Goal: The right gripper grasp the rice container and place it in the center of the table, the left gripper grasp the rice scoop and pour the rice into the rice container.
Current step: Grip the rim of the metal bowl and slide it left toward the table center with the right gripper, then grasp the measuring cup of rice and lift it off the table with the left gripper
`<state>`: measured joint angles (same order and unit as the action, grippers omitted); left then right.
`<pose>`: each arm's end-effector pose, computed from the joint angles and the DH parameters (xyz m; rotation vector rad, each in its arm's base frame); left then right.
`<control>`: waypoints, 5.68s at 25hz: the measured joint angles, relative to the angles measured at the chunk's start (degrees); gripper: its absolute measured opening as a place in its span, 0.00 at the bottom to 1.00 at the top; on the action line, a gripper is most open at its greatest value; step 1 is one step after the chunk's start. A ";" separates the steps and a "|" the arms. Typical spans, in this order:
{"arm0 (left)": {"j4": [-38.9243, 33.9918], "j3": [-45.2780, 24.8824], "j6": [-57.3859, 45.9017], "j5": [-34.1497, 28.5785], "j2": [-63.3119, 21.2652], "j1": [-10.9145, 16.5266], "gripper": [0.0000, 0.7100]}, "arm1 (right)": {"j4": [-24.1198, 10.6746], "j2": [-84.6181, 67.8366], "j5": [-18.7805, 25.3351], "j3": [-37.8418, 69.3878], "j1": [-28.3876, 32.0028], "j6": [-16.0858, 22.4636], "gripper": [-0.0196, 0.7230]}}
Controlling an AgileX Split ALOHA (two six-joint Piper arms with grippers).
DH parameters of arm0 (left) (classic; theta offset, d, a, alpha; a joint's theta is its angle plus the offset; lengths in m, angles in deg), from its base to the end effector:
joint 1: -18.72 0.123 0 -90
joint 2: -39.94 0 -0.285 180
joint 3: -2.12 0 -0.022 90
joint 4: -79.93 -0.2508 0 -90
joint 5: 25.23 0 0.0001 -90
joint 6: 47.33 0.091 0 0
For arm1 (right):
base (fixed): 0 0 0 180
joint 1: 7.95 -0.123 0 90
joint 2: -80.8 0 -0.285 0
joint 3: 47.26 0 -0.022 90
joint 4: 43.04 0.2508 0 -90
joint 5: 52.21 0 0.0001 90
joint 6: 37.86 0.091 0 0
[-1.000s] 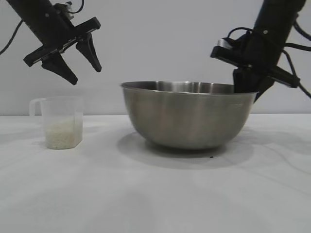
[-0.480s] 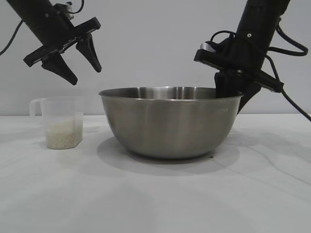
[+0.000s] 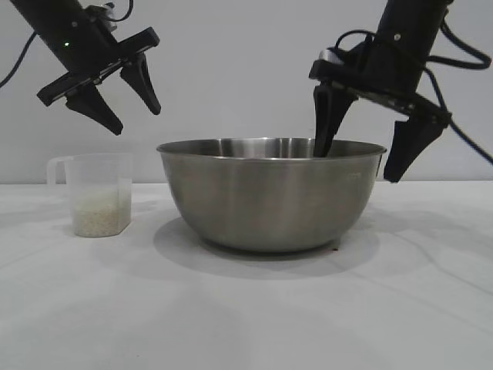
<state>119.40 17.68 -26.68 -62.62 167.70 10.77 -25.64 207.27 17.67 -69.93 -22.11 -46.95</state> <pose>0.4564 -0.0993 0.2071 0.0688 2.5021 -0.6432 0.4098 0.1297 0.2271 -0.4746 2.9747 0.4481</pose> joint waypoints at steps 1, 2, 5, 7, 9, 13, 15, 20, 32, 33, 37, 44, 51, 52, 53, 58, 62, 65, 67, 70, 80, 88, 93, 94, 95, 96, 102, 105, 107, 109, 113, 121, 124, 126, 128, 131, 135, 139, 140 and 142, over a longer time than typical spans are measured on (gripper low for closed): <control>0.00 0.00 0.00 0.00 0.00 0.00 0.57 | -2.40 -1.06 0.22 0.00 0.00 1.12 0.83; 0.00 0.00 0.00 0.00 0.00 0.00 0.57 | -4.74 -2.11 0.31 0.00 0.00 2.12 0.83; 0.00 0.00 0.00 0.00 0.00 0.00 0.57 | -8.90 -4.90 0.54 0.00 0.13 4.13 0.83; 0.00 0.00 0.00 0.00 0.00 0.00 0.57 | -9.39 -6.56 0.74 0.00 0.98 4.84 0.77; 0.00 0.00 0.00 0.00 0.00 0.00 0.57 | -9.93 -8.22 0.74 0.10 2.22 5.96 0.77; 0.00 0.00 0.00 0.00 0.00 0.00 0.57 | -10.50 -12.79 0.74 4.62 5.94 6.54 0.77; 0.00 0.00 0.00 0.00 0.00 0.00 0.57 | -10.72 -15.59 0.74 8.66 8.00 6.54 0.77; 0.00 0.00 0.00 0.00 0.00 0.00 0.57 | -11.62 -23.98 0.74 20.79 11.40 5.97 0.77; 0.00 0.00 0.00 -0.12 0.00 0.00 0.57 | -16.43 -52.20 0.48 45.66 12.03 6.60 0.77; 0.00 0.00 0.00 -0.12 0.00 0.00 0.57 | -16.64 -55.06 0.48 47.60 12.03 6.97 0.77; 0.00 0.00 0.00 -0.12 0.00 0.00 0.57 | -16.87 -66.49 0.72 54.33 12.03 8.18 0.77; 0.00 0.00 0.11 -0.12 0.00 0.00 0.57 | -16.89 -86.49 0.57 63.34 12.03 8.40 0.77; 0.00 0.00 0.11 0.19 0.00 0.00 0.57 | -16.89 -102.67 -2.81 67.69 12.03 9.71 0.77; 0.00 0.00 0.11 0.17 0.00 0.00 0.57 | -16.89 -104.79 -3.39 68.33 12.03 9.71 0.77; 0.00 0.00 0.11 0.21 0.00 0.00 0.57 | -16.89 -106.46 -3.96 69.08 12.03 9.71 0.77; 0.00 0.00 -0.02 0.19 0.00 0.00 0.57 | -16.89 -115.67 -4.31 71.84 12.03 9.71 0.77; 0.00 0.00 -0.02 -0.16 0.00 0.00 0.57 | -16.89 -119.43 -4.42 71.84 12.03 9.71 0.77; 0.00 0.00 -0.02 -0.57 0.00 0.00 0.57 | -16.89 -119.66 -4.42 71.87 12.03 9.71 0.77; 0.00 0.00 -0.02 -1.11 0.00 -0.04 0.57 | -16.89 -119.66 -4.42 71.87 12.03 9.71 0.77; 0.00 0.00 -0.02 -2.33 0.00 -0.04 0.57 | -16.89 -119.66 -4.42 71.87 12.03 9.71 0.77; -13.10 0.00 -4.28 -13.05 -9.07 -0.04 0.57 | -16.89 -119.66 -4.42 71.87 12.03 9.71 0.77; -29.25 0.00 -14.78 -26.31 -17.24 -0.04 0.57 | -16.89 -119.66 -4.42 71.87 12.03 9.71 0.77; -31.61 0.00 -16.69 -32.67 -22.19 -0.04 0.57 | -16.89 -119.66 -4.42 71.87 12.03 9.71 0.77; -31.61 -0.38 -17.02 -32.90 -23.57 -0.04 0.57 | -16.89 -119.66 -4.42 71.87 12.03 9.71 0.77; -31.61 -0.87 -17.25 -33.03 -25.15 -0.04 0.57 | -16.89 -119.66 -4.42 71.87 12.03 9.71 0.77; -31.61 -1.81 -17.37 -33.03 -26.55 -0.04 0.57 | -16.89 -119.66 -4.42 71.87 12.03 9.71 0.77; -31.61 -11.58 -17.46 -31.98 -36.64 -0.04 0.57 | -16.89 -119.66 -4.42 71.87 12.03 9.71 0.77; -31.61 -18.58 -17.46 -27.61 -42.39 -0.04 0.57 | -16.89 -119.66 -4.42 71.87 12.03 9.71 0.77; -31.61 -24.27 -17.46 -23.41 -46.53 -0.04 0.57 | -16.89 -119.66 -4.42 71.87 12.03 9.71 0.77; -31.36 -30.02 -17.46 -18.52 -51.11 -0.04 0.57 | -16.89 -119.66 -4.42 71.87 12.03 9.71 0.77; -27.92 -42.76 -15.96 -5.91 -59.16 -0.04 0.57 | -16.89 -119.66 -4.42 71.87 12.03 9.71 0.77; -11.90 -62.50 -3.23 14.59 -65.80 -0.04 0.57 | -16.89 -119.66 -4.42 71.87 12.03 9.71 0.77; -7.10 -67.03 1.30 20.15 -65.80 -0.04 0.57 | -16.89 -119.66 -4.42 71.87 12.03 9.71 0.77; -4.91 -69.27 2.40 23.63 -65.80 -0.04 0.57 | -16.89 -119.66 -4.42 71.87 12.03 9.71 0.77; -4.00 -71.16 2.69 27.27 -65.80 -0.04 0.57 | -16.89 -119.66 -4.42 71.87 12.03 9.71 0.77; -3.38 -73.37 3.04 32.89 -65.80 -0.04 0.57 | -16.89 -119.66 -4.42 71.87 12.03 9.71 0.77; -3.26 -75.24 3.13 37.39 -65.80 -0.04 0.57 | -16.89 -119.66 -4.42 71.87 12.03 9.71 0.77; -3.26 -76.61 3.25 42.17 -64.49 -0.24 0.57 | -16.89 -119.66 -4.42 71.87 12.03 9.71 0.77; -3.55 -77.06 3.13 43.85 -63.47 -0.46 0.57 | -16.89 -119.66 -4.42 71.87 12.03 9.71 0.77; -5.74 -78.09 2.36 47.32 -61.01 -2.31 0.57 | -16.89 -119.66 -4.42 71.87 12.03 9.71 0.77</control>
<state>113.66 -60.40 -24.32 -15.30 106.69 8.46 -42.53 87.61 13.25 1.94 -10.08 -37.24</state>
